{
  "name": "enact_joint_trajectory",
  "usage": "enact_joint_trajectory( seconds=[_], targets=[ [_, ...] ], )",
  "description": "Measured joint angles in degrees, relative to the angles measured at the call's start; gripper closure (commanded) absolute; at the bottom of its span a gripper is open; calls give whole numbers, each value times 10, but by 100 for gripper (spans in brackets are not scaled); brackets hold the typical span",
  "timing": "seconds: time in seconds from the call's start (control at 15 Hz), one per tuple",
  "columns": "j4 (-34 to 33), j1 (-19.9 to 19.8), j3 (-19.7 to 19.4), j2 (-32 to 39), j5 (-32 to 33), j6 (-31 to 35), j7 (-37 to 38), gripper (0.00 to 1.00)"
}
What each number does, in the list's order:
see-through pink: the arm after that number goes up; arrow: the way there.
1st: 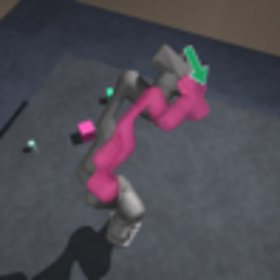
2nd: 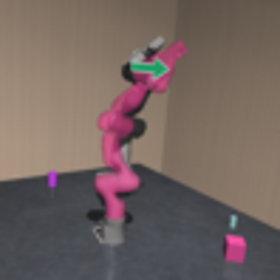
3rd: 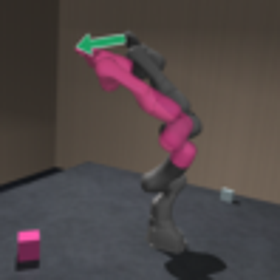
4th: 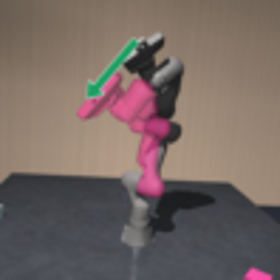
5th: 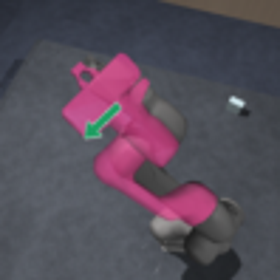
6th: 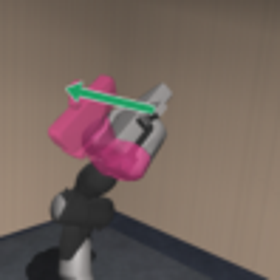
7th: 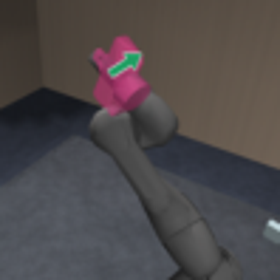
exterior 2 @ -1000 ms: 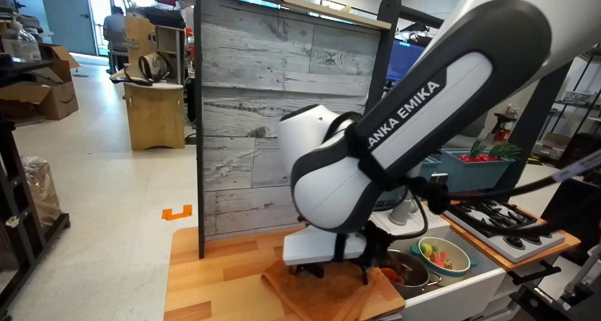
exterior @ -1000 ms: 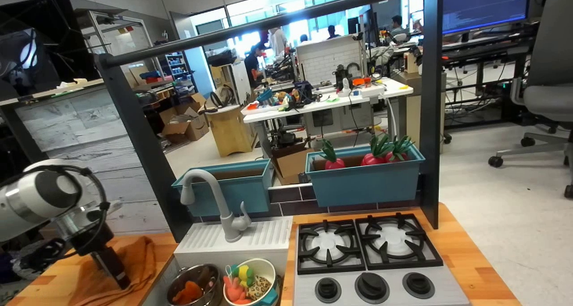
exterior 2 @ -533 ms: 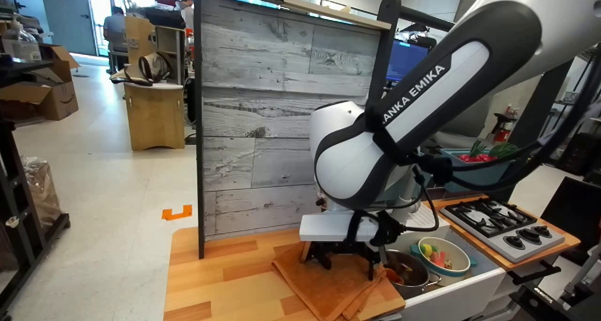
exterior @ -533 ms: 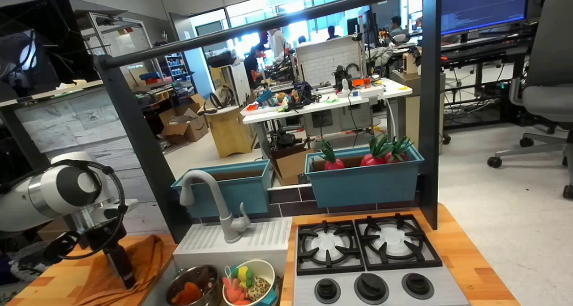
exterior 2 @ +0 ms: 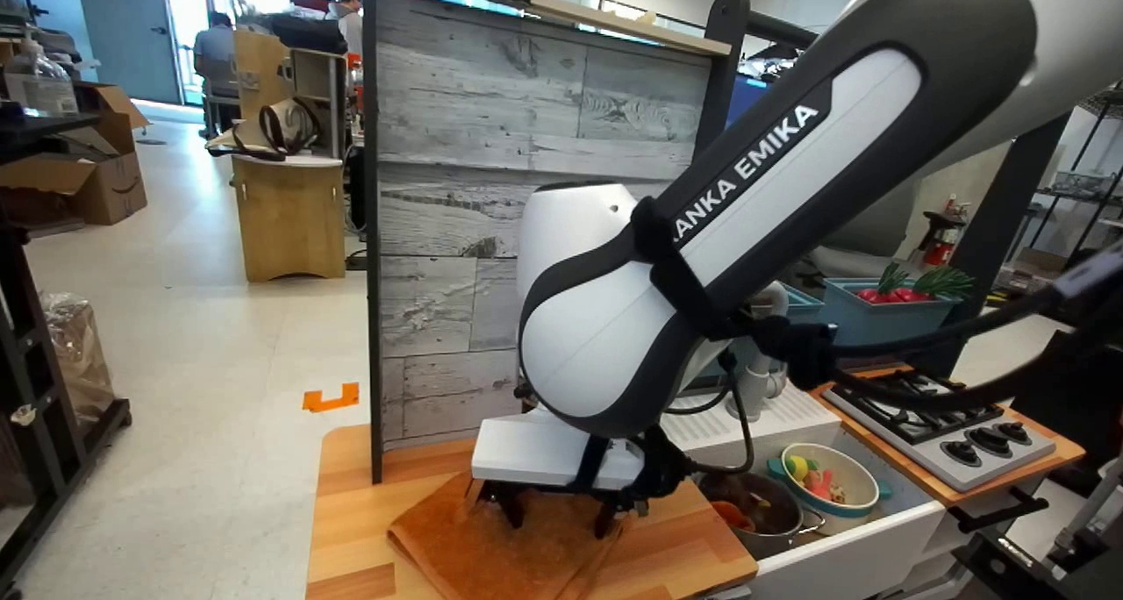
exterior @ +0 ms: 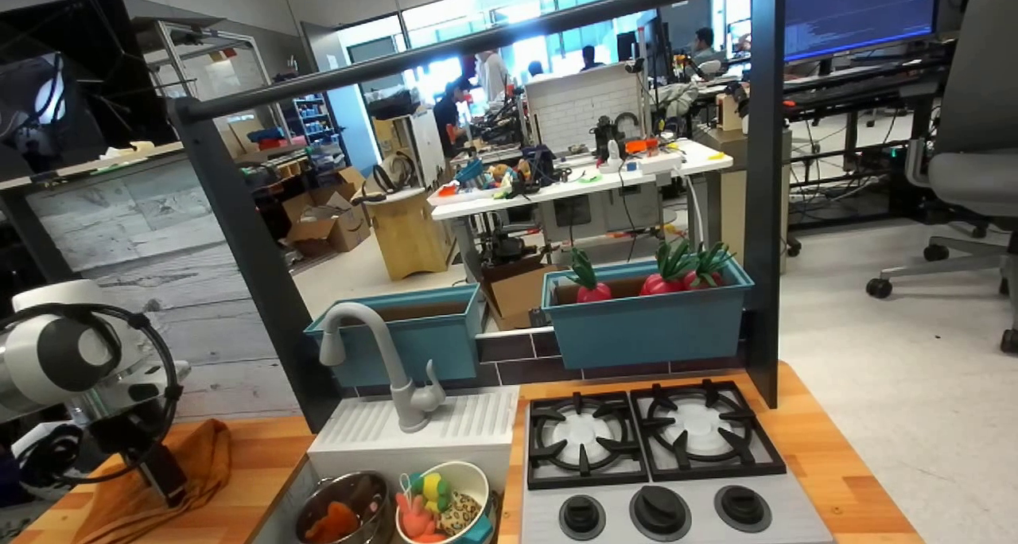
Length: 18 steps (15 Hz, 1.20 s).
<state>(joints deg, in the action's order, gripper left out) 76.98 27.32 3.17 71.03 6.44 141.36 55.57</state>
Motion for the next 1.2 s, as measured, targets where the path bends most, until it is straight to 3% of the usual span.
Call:
enact_joint_trajectory(
  seconds=[0.4, 0.6, 0.93, 1.2],
  targets=[
    [34, 42, -24, -36, 46, 42, -18, 0],
    [110, 87, -56, -107, 85, 87, -5, 0],
    [242, 176, -119, -237, 93, 170, 12, 0],
    [325, 189, -118, -322, 93, 197, 11, 0]
  ],
)
